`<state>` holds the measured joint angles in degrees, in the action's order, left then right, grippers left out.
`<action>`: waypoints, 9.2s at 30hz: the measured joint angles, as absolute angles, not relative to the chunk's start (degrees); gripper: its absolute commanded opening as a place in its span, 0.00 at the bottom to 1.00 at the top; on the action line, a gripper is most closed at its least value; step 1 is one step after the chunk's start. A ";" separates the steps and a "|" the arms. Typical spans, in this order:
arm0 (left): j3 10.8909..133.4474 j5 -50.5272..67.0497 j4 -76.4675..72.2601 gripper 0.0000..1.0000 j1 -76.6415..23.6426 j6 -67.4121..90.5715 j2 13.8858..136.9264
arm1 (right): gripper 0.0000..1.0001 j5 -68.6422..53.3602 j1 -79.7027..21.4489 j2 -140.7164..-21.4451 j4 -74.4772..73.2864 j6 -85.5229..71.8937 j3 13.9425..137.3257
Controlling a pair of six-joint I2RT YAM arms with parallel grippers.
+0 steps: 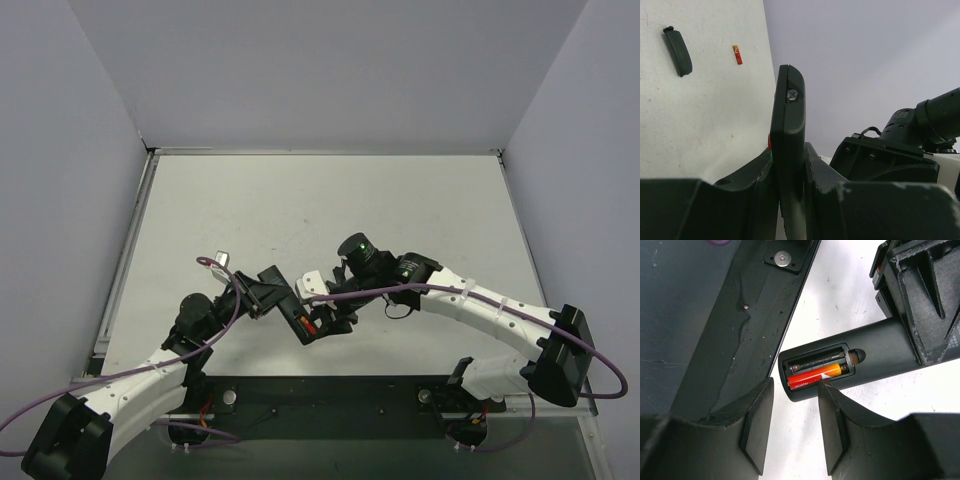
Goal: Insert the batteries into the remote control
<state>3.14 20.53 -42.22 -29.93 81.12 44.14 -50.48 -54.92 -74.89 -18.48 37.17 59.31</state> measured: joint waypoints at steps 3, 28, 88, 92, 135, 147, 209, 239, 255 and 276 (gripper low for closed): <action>3.14 20.58 -42.26 0.00 -29.93 81.52 44.14 | 0.37 -50.50 -55.22 -74.89 -18.13 37.19 59.33; 3.16 21.28 -43.11 0.00 -29.93 82.32 43.92 | 0.37 -51.44 -55.99 -74.89 -17.32 39.07 59.66; 3.88 21.26 -44.23 0.00 -29.52 84.84 44.40 | 0.29 -52.71 -55.20 -78.06 -10.83 40.86 58.98; 3.77 21.30 -44.99 0.00 -29.50 85.27 45.19 | 0.27 -53.56 -54.59 -78.24 -8.80 39.81 58.02; 2.37 16.08 -40.01 0.00 -29.52 83.31 40.69 | 0.37 -43.79 -55.64 -67.85 -13.10 34.54 59.20; 2.37 17.91 -40.01 0.00 -29.52 83.35 40.73 | 0.30 -37.56 -59.72 -69.17 -17.82 37.34 59.05; 2.37 17.58 -37.60 0.00 -29.56 82.67 39.70 | 0.08 -25.91 -67.20 -73.84 -14.63 33.15 58.39; 2.37 13.06 -34.33 0.00 -29.12 79.31 37.41 | 0.06 -16.14 -67.61 -73.73 -10.02 22.24 57.63; 2.33 11.09 -31.83 0.00 -28.80 80.12 34.85 | 0.06 -15.40 -66.19 -73.71 -7.86 22.04 54.57; 1.61 14.52 -28.40 0.00 -29.58 82.83 31.03 | 0.30 -11.49 -62.61 -72.71 -4.45 19.77 53.17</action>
<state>1.61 14.52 -28.40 -29.58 82.83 31.03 -11.49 -62.61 -72.71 -4.45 19.77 53.17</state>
